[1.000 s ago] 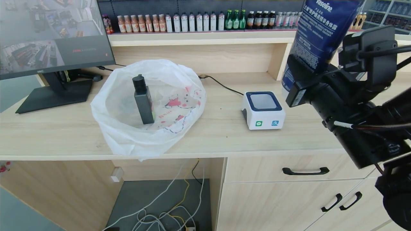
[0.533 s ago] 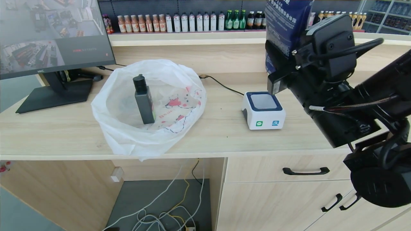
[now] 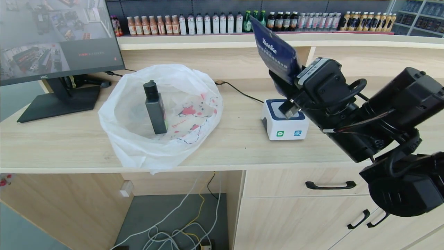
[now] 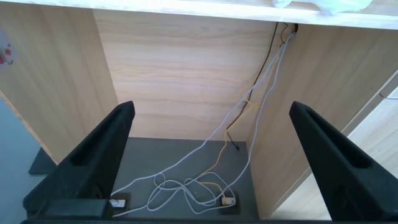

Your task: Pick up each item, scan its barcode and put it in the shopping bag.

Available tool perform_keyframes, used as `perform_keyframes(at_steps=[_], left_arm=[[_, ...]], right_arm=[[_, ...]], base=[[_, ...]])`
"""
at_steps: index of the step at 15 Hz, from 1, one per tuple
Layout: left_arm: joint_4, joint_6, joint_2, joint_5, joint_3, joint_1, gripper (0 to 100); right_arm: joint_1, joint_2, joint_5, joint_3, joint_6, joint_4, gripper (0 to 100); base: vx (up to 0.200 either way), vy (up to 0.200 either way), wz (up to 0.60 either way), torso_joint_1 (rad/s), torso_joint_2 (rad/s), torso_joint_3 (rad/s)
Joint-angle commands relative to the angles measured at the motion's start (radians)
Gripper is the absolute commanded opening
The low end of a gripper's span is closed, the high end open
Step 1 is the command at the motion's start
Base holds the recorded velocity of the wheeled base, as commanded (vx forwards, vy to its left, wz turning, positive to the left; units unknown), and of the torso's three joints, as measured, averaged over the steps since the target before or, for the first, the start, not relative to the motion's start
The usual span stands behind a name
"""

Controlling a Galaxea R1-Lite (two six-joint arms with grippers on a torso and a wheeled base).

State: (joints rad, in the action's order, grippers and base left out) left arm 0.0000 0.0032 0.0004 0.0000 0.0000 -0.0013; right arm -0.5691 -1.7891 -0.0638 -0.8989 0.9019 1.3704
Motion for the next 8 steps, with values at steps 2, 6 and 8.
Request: perform_keyframes(at_steps=[2,6,8], left_arm=[[0.000,0.000,0.000,0.000,0.000,0.001,100],[0.000,0.000,0.000,0.000,0.000,0.000,100],[0.000,0.000,0.000,0.000,0.000,0.000,100]], right_arm=[[0.078,0.001,-0.137,-0.028,0.064,-0.099,0],[0.140,-0.007,-0.228,-0.057,0.100,-0.175,0],[0.176,-0.016,-0.277,-0.058,0.109,-0.180,0]], base=[[0.000,0.000,0.00,0.000,0.00,0.000],[0.000,0.000,0.00,0.000,0.00,0.000],[0.000,0.000,0.00,0.000,0.00,0.000]])
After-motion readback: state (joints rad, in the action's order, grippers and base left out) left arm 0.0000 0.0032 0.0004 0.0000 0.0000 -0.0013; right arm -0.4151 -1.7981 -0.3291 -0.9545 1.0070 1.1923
